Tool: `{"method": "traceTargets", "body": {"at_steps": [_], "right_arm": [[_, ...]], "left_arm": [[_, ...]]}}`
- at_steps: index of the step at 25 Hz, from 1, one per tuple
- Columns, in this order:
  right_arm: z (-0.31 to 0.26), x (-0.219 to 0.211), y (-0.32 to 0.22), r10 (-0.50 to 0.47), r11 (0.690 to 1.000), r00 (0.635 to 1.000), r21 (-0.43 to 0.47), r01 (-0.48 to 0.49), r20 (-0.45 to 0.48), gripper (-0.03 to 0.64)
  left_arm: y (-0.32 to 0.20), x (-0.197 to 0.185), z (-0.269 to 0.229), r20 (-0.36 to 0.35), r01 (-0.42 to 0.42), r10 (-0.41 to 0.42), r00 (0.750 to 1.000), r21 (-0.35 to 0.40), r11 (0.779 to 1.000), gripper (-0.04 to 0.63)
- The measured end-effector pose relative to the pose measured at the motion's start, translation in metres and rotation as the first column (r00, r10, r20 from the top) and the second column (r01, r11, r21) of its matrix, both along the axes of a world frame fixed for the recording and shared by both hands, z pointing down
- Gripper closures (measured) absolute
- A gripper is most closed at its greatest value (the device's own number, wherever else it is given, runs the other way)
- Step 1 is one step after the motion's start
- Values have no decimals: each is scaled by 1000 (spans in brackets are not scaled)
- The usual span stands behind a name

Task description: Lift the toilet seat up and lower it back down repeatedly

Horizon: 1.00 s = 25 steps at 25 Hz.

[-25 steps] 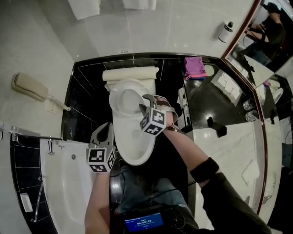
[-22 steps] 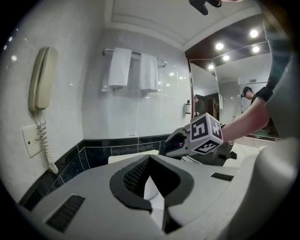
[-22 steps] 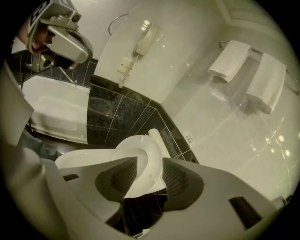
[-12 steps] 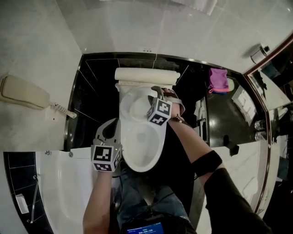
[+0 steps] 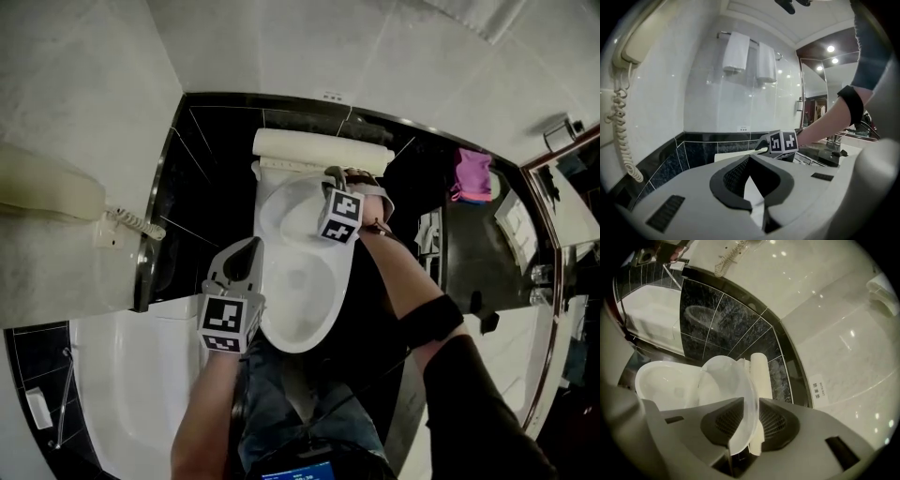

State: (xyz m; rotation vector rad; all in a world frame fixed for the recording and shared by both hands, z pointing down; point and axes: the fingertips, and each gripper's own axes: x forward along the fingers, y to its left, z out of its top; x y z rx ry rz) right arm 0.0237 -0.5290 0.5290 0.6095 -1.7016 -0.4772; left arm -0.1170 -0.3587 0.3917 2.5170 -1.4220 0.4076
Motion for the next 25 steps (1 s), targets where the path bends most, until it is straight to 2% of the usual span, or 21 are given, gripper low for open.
{"method": "traceTargets", "body": {"at_steps": [1, 2, 7, 13, 19, 25], "right_arm": [[0, 0, -2, 2, 1000, 1000, 8, -1, -10, 537], [0, 1, -4, 4, 1000, 1000, 15, -3, -17, 543], [0, 0, -4, 12, 1000, 1000, 24, -12, -21, 546], [-4, -3, 6, 3, 1000, 1000, 24, -2, -27, 551], [-10, -9, 38, -31, 999, 999, 29, 32, -26, 555], [-18, -19, 93, -81, 995, 996, 56, 79, 22, 557]], "left_arm": [[1, -2, 1, -1, 2, -2, 1000, -1, 1000, 595], [2, -4, 2, -1, 5, -5, 1000, -2, 1000, 595], [6, -23, 10, 5, 50, -50, 999, -1, 999, 595], [18, -19, 10, 10, 52, -52, 999, -4, 999, 595], [34, -1, -3, 23, 47, -48, 999, 15, 999, 594], [68, 12, -20, 65, 85, -88, 994, 42, 995, 594]]}}
